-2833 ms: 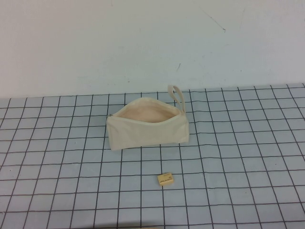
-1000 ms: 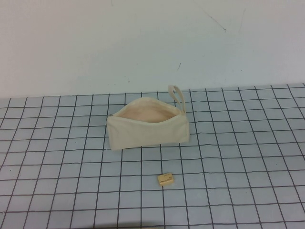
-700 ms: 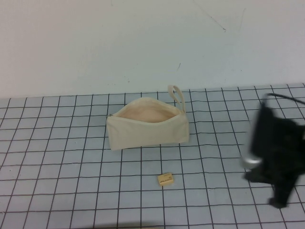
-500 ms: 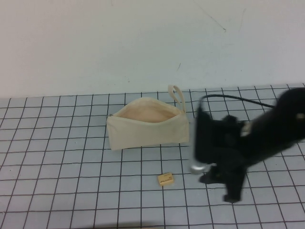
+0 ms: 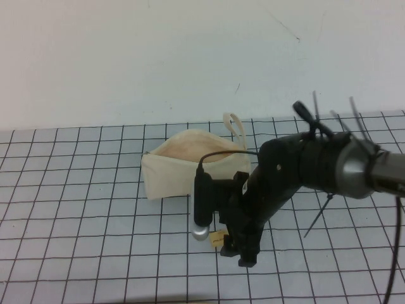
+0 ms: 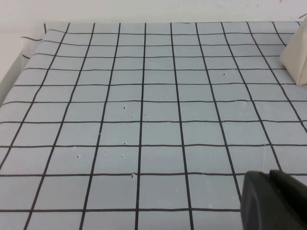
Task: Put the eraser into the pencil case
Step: Pick up the eraser from the table
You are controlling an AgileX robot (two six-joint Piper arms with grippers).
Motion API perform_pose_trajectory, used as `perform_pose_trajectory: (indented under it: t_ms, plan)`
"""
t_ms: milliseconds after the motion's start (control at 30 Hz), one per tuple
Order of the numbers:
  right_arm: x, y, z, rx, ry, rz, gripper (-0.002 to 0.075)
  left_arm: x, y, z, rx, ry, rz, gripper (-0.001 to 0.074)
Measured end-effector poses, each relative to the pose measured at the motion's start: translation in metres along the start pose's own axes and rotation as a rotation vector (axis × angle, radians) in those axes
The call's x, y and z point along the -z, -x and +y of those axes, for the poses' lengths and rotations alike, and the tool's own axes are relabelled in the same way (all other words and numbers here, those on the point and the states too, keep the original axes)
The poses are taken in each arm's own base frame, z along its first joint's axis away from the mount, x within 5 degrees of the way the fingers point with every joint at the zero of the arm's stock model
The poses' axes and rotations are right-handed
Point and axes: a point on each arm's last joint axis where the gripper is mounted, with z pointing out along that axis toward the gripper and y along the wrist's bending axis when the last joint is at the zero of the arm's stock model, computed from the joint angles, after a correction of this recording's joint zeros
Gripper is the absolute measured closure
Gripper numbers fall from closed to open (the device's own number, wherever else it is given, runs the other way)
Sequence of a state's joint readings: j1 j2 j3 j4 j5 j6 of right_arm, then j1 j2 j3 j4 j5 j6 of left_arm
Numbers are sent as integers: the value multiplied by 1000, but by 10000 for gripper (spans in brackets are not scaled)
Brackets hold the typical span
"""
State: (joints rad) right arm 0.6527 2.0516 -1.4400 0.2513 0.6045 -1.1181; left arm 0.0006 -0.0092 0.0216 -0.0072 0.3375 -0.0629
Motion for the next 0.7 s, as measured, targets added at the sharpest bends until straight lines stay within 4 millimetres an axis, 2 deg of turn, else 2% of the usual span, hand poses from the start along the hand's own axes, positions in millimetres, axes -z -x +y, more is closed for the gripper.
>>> perform_pose_trajectory:
  t_ms: [133,467,567,700]
  plan:
    - [-22,-4,-2,-1,22,24,248,0,0,0,0,0,0,736]
    - [-26,-1,-6,-6,14,16,260,0,0,0,0,0,0,736]
    - [-26,-1,-5,-20,28,21,334,0,0,0,0,0,0,736]
    - [-26,-2,-2,-37,63,27,499,0,0,0,0,0,0,736]
